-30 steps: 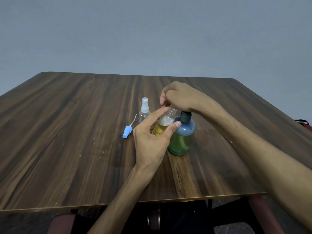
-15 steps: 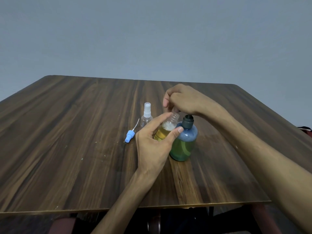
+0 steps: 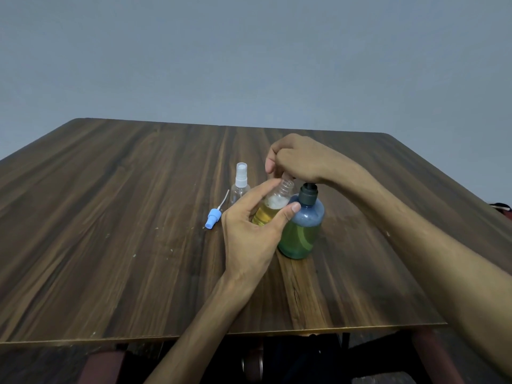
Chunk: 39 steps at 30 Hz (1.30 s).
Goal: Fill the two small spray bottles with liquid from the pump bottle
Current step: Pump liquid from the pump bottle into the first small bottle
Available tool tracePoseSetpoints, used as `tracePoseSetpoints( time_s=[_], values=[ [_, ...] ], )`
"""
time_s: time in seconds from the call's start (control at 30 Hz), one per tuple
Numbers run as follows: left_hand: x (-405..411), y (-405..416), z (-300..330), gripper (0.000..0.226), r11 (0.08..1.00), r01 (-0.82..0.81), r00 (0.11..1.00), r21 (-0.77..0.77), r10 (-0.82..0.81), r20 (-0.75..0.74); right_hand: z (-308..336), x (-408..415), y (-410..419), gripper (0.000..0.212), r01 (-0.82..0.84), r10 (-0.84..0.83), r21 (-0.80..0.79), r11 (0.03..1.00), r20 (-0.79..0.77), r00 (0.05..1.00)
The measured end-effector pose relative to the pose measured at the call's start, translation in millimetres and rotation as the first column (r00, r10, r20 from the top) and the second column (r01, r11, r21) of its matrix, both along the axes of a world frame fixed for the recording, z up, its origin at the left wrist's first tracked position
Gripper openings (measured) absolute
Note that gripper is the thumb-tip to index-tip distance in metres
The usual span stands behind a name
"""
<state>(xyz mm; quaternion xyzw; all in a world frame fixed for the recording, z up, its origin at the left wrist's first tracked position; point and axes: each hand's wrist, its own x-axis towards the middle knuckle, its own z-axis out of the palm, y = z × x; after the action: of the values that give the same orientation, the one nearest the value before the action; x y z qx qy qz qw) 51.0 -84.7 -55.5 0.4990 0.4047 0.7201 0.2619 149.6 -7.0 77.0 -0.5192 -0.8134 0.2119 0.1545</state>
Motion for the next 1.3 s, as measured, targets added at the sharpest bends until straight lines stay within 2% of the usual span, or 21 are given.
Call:
tracePoseSetpoints(
  time_s=[0.17,0.33,0.47,0.6,0.73,0.87,1.0,1.1,1.3],
  values=[
    [1.5,0.2,2.5,0.046,1.0,0.01,1.0,0.0,-0.01,-0.001,-5.4,-1.4,-0.3,0.035,0.004,-0.003,-0.026,1.0,0.041,0.999],
    [1.0,-1.3,3.3,0.046,1.0,0.013,1.0,0.022,-0.013,-0.009,-2.7,0.8,-0.3,0.032,0.024,-0.023,0.011,1.0,-0.027,0.999],
    [1.3,-2.8,5.6,0.047,1.0,0.011,1.0,0.028,-0.011,-0.003,-4.6,-1.0,-1.3,0.033,0.027,-0.027,0.003,1.0,0.051,0.998],
    [2.1,-1.9,3.7,0.045,1.0,0.015,1.0,0.016,-0.015,0.01,-1.6,0.7,-0.9,0.03,0.016,-0.016,0.01,1.0,-0.026,1.0],
    [2.8,-3.2,7.2,0.047,0.999,0.026,0.999,0.021,-0.026,0.019,-4.0,-0.9,-0.7,0.033,0.013,-0.012,-0.007,1.0,0.057,0.998],
    [2.5,-4.5,8.4,0.048,0.999,0.035,0.999,0.038,-0.036,0.012,-1.8,1.6,-1.1,0.032,0.01,-0.01,0.016,1.0,-0.01,1.0],
    [2.6,-2.8,6.6,0.047,0.999,0.025,0.999,0.024,-0.026,0.029,-4.8,-0.2,-1.8,0.033,0.004,-0.004,-0.008,1.0,0.043,0.999],
    [2.3,-2.8,6.0,0.046,0.999,0.027,0.999,0.027,-0.027,0.019,-2.3,1.4,0.1,0.031,0.001,-0.001,0.011,1.0,-0.013,1.0],
    [1.4,-0.9,2.8,0.046,1.0,0.015,1.0,0.007,-0.015,0.015,-3.5,0.8,0.1,0.028,-0.012,0.012,-0.011,1.0,0.003,1.0]
  ],
)
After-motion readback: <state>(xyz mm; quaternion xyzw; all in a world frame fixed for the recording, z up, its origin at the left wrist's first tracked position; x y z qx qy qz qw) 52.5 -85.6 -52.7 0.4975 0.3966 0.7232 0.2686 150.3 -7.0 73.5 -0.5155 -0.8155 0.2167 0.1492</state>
